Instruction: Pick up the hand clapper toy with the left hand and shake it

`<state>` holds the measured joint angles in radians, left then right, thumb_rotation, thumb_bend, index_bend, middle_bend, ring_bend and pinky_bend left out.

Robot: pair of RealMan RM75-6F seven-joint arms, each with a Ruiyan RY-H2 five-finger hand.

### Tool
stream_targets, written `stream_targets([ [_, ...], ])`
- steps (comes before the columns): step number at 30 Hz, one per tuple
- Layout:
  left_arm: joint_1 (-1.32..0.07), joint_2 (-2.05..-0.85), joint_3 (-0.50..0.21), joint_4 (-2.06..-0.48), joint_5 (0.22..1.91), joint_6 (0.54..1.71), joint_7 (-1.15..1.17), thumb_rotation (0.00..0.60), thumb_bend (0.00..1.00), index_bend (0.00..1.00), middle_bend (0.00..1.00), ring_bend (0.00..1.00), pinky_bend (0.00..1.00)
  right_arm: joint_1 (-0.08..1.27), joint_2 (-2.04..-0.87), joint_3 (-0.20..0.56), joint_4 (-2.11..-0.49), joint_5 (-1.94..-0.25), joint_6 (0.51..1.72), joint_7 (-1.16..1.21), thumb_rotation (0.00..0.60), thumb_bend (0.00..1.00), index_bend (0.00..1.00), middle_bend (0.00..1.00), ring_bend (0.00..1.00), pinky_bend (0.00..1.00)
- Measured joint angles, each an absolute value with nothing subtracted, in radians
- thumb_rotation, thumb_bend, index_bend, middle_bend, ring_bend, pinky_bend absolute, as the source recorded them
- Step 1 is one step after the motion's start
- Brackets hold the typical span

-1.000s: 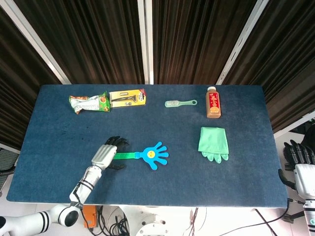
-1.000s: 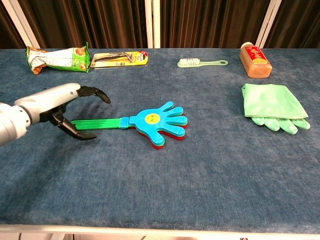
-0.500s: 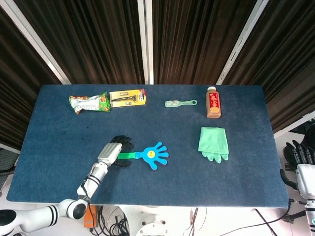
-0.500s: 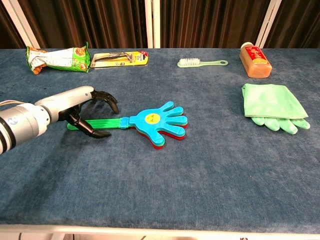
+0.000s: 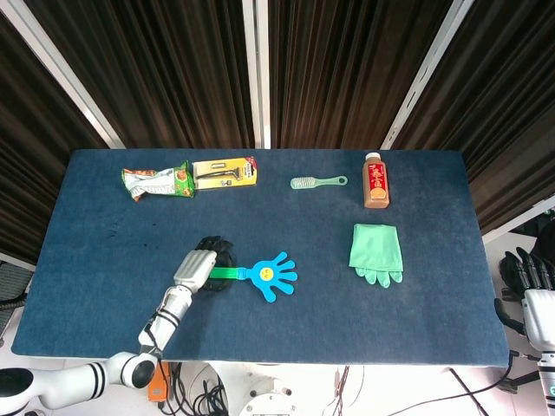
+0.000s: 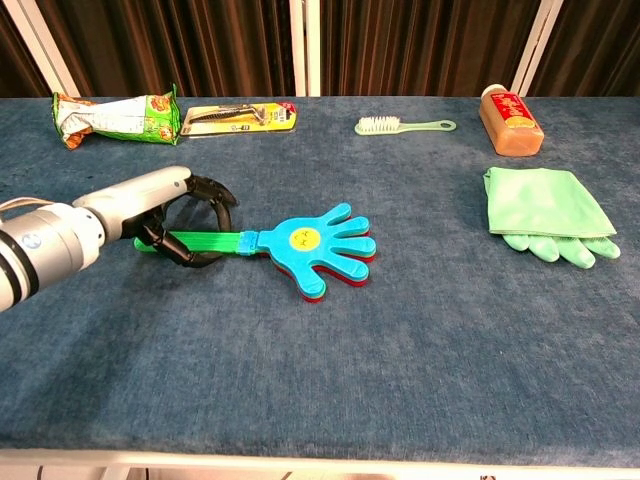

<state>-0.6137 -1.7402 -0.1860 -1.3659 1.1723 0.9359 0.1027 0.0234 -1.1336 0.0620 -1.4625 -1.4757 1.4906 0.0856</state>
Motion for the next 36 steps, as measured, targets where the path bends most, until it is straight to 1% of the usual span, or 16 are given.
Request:
stream_targets([
  [3,-0.612,-1.739,-0.180,-1.373,1.206,0.979,0.122,0.600,0.41,0.64,0.30,0.04,0.11,0.024,-1.133,0.061,-1.464,-1.477,1.490,0.085,0.600,0.30,0.00,0.00,0.00,0.00],
  [5,-0.612,-1.730,-0.175,-1.387,1.222,0.993,0.145,0.600,0.41,0.64,0.37,0.10,0.20,0.024,-1.132,0.061,-1.464,-1.476,1.489,0.085,0.600,0.31,0.00,0.00,0.00,0.00],
  [10,-0.614,-1.701,-0.165,-1.419,1.238,1.018,0.211,0.600,0.41,0.64,0.54,0.40,0.55,0.023,-1.131,0.060,-1.466,-1.478,1.490,0.085,0.600,0.30,0.00,0.00,0.00,0.00],
  [12,-0.616,-1.694,-0.160,-1.422,1.240,1.020,0.239,0.600,0.41,0.63,0.57,0.46,0.63,0.023,-1.130,0.060,-1.467,-1.479,1.492,0.085,0.600,0.30,0.00,0.00,0.00,0.00],
  [14,-0.619,-1.687,-0.152,-1.423,1.240,1.019,0.273,0.600,0.41,0.63,0.59,0.51,0.69,0.023,-1.130,0.061,-1.468,-1.480,1.493,0.085,0.600,0.30,0.00,0.00,0.00,0.00],
  [19,-0.628,-1.677,-0.142,-1.423,1.231,1.017,0.318,0.600,0.41,0.63,0.61,0.56,0.72,0.023,-1.129,0.061,-1.470,-1.482,1.494,0.086,0.600,0.30,0.00,0.00,0.00,0.00],
  [25,-0.635,-1.667,-0.142,-1.427,1.223,1.010,0.324,0.600,0.41,0.61,0.71,0.67,0.78,0.025,-1.128,0.062,-1.471,-1.482,1.493,0.087,0.600,0.30,0.00,0.00,0.00,0.00],
  [27,-0.638,-1.663,-0.141,-1.427,1.218,1.000,0.325,0.600,0.41,0.56,0.74,0.72,0.81,0.025,-1.128,0.062,-1.470,-1.482,1.491,0.087,0.600,0.30,0.00,0.00,0.00,0.00],
  [29,-0.643,-1.655,-0.138,-1.428,1.212,0.982,0.327,0.600,0.38,0.48,0.75,0.74,0.82,0.025,-1.129,0.062,-1.470,-1.481,1.490,0.087,0.600,0.30,0.00,0.00,0.00,0.00],
  [31,-0.647,-1.646,-0.134,-1.431,1.204,0.963,0.323,0.600,0.34,0.37,0.77,0.76,0.82,0.025,-1.129,0.062,-1.469,-1.481,1.491,0.087,0.600,0.30,0.00,0.00,0.00,0.00],
  [34,-0.650,-1.639,-0.133,-1.432,1.200,0.952,0.301,0.600,0.32,0.30,0.77,0.77,0.83,0.025,-1.128,0.062,-1.470,-1.480,1.492,0.086,0.600,0.30,0.00,0.00,0.00,0.00],
  [36,-0.651,-1.637,-0.133,-1.431,1.201,0.949,0.282,0.600,0.31,0.29,0.79,0.79,0.84,0.025,-1.128,0.063,-1.470,-1.479,1.492,0.086,0.600,0.30,0.00,0.00,0.00,0.00],
])
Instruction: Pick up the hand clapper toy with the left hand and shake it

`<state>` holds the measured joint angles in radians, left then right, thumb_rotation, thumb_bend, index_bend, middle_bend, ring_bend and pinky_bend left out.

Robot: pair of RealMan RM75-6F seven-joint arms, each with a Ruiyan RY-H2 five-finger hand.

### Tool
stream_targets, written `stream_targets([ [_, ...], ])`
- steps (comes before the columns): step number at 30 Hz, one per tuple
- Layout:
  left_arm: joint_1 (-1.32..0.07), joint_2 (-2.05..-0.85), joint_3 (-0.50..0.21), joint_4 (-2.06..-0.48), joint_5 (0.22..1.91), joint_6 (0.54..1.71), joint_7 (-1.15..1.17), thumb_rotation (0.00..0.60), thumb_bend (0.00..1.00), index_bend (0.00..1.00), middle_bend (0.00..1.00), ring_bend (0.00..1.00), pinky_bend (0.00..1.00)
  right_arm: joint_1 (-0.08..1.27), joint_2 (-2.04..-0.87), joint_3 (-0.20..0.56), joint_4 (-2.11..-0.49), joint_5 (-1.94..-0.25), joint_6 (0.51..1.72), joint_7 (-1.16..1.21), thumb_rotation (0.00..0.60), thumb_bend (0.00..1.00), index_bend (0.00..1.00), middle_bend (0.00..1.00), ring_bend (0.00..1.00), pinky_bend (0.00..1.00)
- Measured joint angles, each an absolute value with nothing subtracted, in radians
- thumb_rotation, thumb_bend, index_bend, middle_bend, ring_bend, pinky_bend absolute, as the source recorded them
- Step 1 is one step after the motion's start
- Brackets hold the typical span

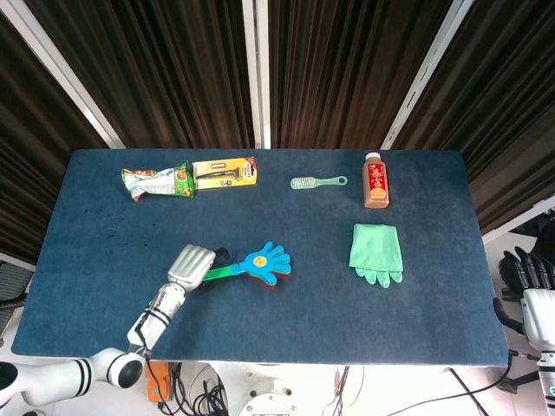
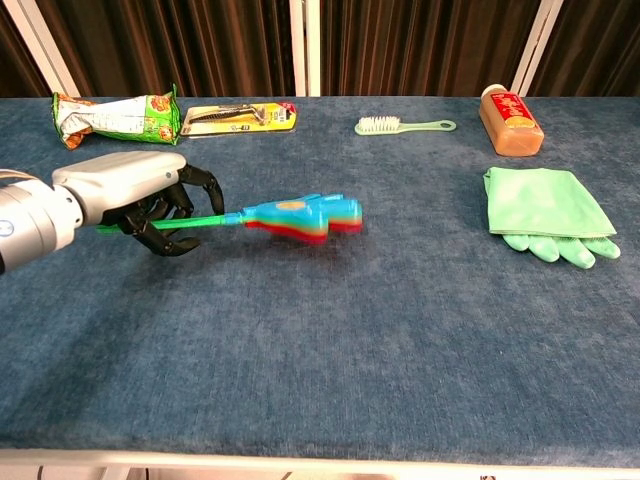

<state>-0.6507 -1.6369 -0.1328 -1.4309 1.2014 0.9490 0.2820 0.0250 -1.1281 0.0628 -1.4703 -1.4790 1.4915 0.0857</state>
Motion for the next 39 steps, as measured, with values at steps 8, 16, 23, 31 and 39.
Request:
stream_targets([
  [8,-0.651,-1.638,-0.136,-1.422,1.198,0.952,0.245,0.600,0.30,0.37,0.86,0.85,0.86,0.026,-1.131,0.063,-1.469,-1.475,1.486,0.083,0.600,0.31,0.00,0.00,0.00,0.00],
  [16,-0.655,-1.650,-0.148,-1.423,1.119,0.955,0.319,0.600,0.30,0.72,0.98,0.92,0.91,0.027,-1.132,0.062,-1.468,-1.472,1.482,0.084,0.600,0.31,0.00,0.00,0.00,0.00],
  [23,-0.663,-1.654,-0.167,-1.451,1.026,0.987,0.433,0.600,0.30,0.86,1.00,0.96,0.93,0.028,-1.135,0.063,-1.464,-1.468,1.477,0.085,0.600,0.31,0.00,0.00,0.00,0.00],
  [31,-0.682,-1.668,-0.160,-1.447,0.998,1.026,0.557,0.600,0.30,0.83,0.98,0.92,0.91,0.025,-1.136,0.062,-1.465,-1.468,1.480,0.084,0.600,0.31,0.00,0.00,0.00,0.00],
  [39,-0.712,-1.695,-0.152,-1.449,0.960,1.052,0.668,0.600,0.30,0.80,0.95,0.90,0.91,0.020,-1.135,0.062,-1.461,-1.462,1.483,0.092,0.600,0.31,0.00,0.00,0.00,0.00],
])
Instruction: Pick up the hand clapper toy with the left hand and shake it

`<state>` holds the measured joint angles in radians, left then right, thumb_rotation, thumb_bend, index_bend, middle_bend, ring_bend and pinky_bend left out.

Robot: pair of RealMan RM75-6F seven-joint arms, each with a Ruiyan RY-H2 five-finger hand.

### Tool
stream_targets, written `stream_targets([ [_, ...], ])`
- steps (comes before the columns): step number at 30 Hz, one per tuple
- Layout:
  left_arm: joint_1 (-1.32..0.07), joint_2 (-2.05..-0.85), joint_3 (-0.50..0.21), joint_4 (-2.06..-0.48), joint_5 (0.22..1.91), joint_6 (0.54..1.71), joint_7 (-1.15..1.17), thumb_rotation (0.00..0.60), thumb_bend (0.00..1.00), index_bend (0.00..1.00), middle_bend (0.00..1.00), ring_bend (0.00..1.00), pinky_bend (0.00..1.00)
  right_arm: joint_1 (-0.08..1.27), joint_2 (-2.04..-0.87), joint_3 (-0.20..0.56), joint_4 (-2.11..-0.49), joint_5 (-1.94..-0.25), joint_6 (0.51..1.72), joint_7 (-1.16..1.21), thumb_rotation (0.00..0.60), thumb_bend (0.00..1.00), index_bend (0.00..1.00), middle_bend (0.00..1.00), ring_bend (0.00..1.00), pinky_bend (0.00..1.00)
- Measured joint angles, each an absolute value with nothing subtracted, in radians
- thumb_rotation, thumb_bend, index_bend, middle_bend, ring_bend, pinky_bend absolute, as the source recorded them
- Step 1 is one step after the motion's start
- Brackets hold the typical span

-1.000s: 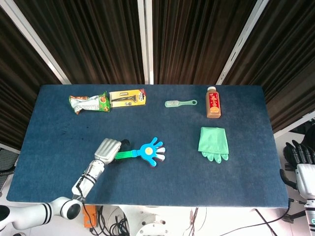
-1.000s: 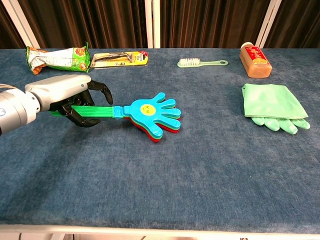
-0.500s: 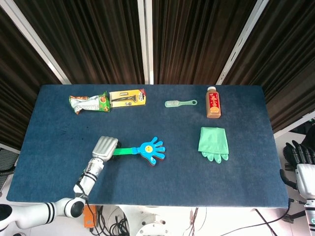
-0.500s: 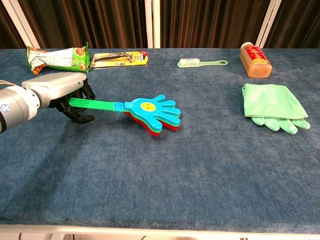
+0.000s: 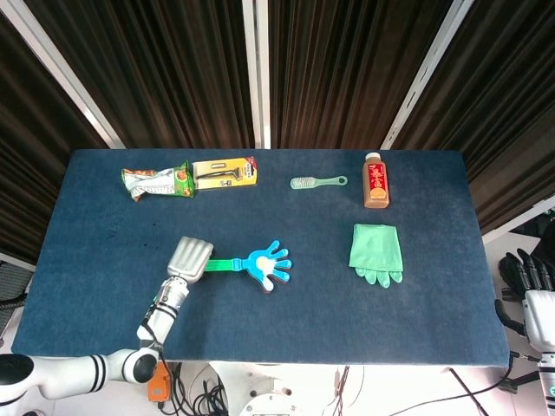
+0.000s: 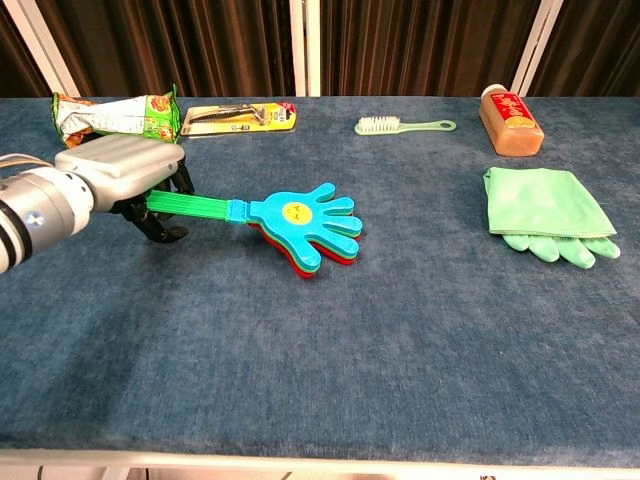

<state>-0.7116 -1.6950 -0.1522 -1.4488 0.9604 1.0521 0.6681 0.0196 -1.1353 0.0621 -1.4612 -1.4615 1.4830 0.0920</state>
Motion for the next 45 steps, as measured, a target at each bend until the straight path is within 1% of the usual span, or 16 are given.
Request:
stream_targets([
  [9,-0.750,-1.748,-0.169,-1.424,0.924,1.052,0.721,0.600,0.30,0.80,0.96,0.91,0.90,0.021,-1.138,0.063,-1.451,-1.458,1.475,0.104,0.600,0.31,0.00,0.00,0.00,0.00],
  [11,-0.759,-1.760,-0.171,-1.417,0.915,1.051,0.732,0.600,0.30,0.82,0.98,0.92,0.91,0.021,-1.138,0.063,-1.449,-1.457,1.474,0.108,0.600,0.31,0.00,0.00,0.00,0.00],
  [13,-0.764,-1.772,-0.171,-1.406,0.909,1.050,0.739,0.600,0.32,0.88,1.00,0.95,0.92,0.021,-1.138,0.064,-1.446,-1.457,1.474,0.112,0.600,0.31,0.00,0.00,0.00,0.00],
  [19,-0.769,-1.792,-0.168,-1.364,0.906,1.050,0.733,0.600,0.34,0.99,1.00,1.00,0.98,0.017,-1.134,0.065,-1.441,-1.456,1.479,0.123,0.600,0.31,0.00,0.00,0.00,0.00],
  [23,-0.765,-1.795,-0.165,-1.347,0.946,1.058,0.688,0.600,0.34,1.00,1.00,1.00,1.00,0.016,-1.133,0.066,-1.440,-1.455,1.480,0.127,0.600,0.31,0.00,0.00,0.00,0.00],
  [27,-0.756,-1.798,-0.164,-1.328,1.010,1.071,0.597,0.600,0.36,1.00,1.00,1.00,1.00,0.016,-1.133,0.064,-1.443,-1.458,1.480,0.123,0.600,0.31,0.00,0.00,0.00,0.00],
  [30,-0.745,-1.798,-0.166,-1.317,1.061,1.083,0.494,0.600,0.40,1.00,1.00,1.00,1.00,0.017,-1.133,0.065,-1.447,-1.459,1.479,0.118,0.600,0.31,0.00,0.00,0.00,0.00],
  [32,-0.735,-1.796,-0.171,-1.313,1.095,1.093,0.405,0.600,0.46,1.00,1.00,1.00,1.00,0.017,-1.133,0.064,-1.448,-1.459,1.480,0.114,0.600,0.31,0.00,0.00,0.00,0.00],
  [33,-0.730,-1.795,-0.174,-1.312,1.108,1.097,0.362,0.600,0.52,1.00,1.00,1.00,1.00,0.017,-1.133,0.065,-1.449,-1.459,1.480,0.113,0.600,0.31,0.00,0.00,0.00,0.00],
  [35,-0.717,-1.790,-0.184,-1.317,1.133,1.106,0.252,0.600,0.60,1.00,1.00,1.00,1.00,0.018,-1.133,0.065,-1.451,-1.458,1.478,0.110,0.600,0.31,0.00,0.00,0.00,0.00],
  [36,-0.712,-1.786,-0.190,-1.322,1.141,1.107,0.200,0.600,0.62,1.00,1.00,1.00,1.00,0.018,-1.133,0.065,-1.452,-1.458,1.477,0.108,0.600,0.31,0.00,0.00,0.00,0.00],
  [39,-0.693,-1.761,-0.213,-1.360,1.155,1.092,-0.001,0.600,0.64,1.00,1.00,1.00,1.00,0.020,-1.135,0.063,-1.454,-1.457,1.471,0.103,0.600,0.31,0.00,0.00,0.00,0.00],
  [45,-0.650,-1.670,-0.284,-1.462,1.180,1.000,-0.553,0.600,0.67,1.00,1.00,1.00,1.00,0.024,-1.137,0.063,-1.461,-1.461,1.469,0.090,0.600,0.31,0.00,0.00,0.00,0.00],
])
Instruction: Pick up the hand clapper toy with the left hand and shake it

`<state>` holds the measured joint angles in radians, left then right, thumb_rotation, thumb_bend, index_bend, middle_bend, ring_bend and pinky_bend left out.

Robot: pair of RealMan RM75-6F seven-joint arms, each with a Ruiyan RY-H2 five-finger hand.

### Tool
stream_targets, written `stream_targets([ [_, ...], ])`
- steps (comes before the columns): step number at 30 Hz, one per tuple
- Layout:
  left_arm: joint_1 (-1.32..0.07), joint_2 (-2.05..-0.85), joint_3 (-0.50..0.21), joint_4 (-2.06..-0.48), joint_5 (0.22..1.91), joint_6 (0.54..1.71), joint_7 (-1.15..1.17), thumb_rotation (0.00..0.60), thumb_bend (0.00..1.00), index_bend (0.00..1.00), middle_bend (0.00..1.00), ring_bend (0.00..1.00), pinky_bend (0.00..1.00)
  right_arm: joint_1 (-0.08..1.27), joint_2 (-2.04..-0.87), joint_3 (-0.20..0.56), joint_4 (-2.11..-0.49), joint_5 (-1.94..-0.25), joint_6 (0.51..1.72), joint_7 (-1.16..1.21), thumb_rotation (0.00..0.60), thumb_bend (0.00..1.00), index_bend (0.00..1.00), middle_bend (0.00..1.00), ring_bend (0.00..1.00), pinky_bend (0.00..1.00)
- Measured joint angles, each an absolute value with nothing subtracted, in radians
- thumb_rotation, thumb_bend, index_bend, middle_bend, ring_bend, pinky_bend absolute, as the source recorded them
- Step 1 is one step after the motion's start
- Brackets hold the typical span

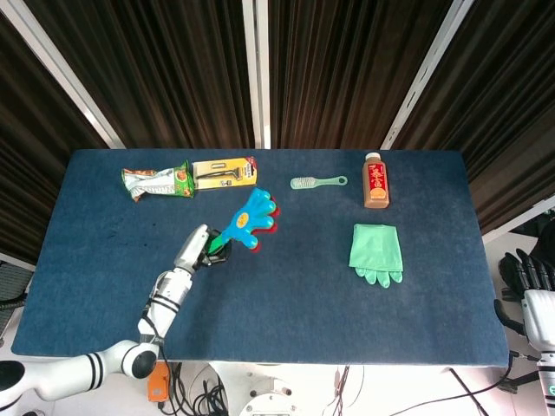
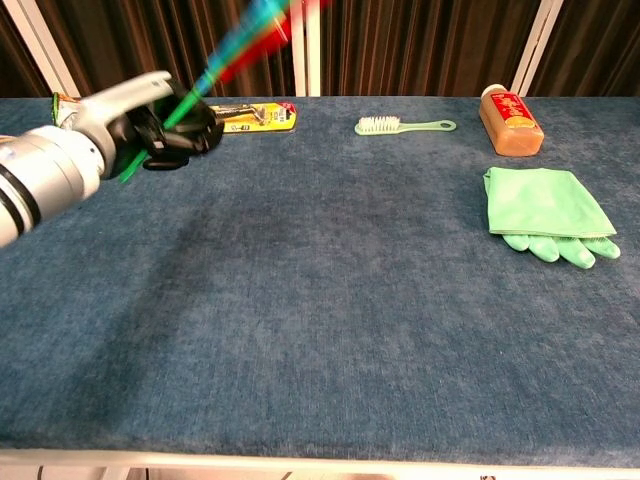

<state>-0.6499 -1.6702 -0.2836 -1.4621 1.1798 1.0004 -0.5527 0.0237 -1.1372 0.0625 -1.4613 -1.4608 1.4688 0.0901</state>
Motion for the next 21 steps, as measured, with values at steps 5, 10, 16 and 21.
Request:
stream_targets([
  [5,-0.612,-1.584,-0.332,-1.505,1.258,0.943,-1.037,0.600,0.68,1.00,1.00,1.00,1.00,0.026,-1.138,0.063,-1.472,-1.462,1.468,0.073,0.600,0.31,0.00,0.00,0.00,0.00],
  [10,-0.597,-1.547,-0.335,-1.497,1.320,0.938,-1.271,0.600,0.68,1.00,1.00,1.00,1.00,0.029,-1.137,0.060,-1.485,-1.465,1.464,0.056,0.600,0.31,0.00,0.00,0.00,0.00],
  [16,-0.597,-1.551,-0.306,-1.425,1.406,0.981,-1.175,0.600,0.67,1.00,1.00,1.00,1.00,0.028,-1.132,0.059,-1.494,-1.459,1.462,0.047,0.600,0.31,0.00,0.00,0.00,0.00],
  [21,-0.605,-1.558,-0.266,-1.360,1.477,1.001,-0.812,0.600,0.67,1.00,1.00,1.00,1.00,0.027,-1.133,0.057,-1.491,-1.457,1.459,0.051,0.600,0.31,0.00,0.00,0.00,0.00],
])
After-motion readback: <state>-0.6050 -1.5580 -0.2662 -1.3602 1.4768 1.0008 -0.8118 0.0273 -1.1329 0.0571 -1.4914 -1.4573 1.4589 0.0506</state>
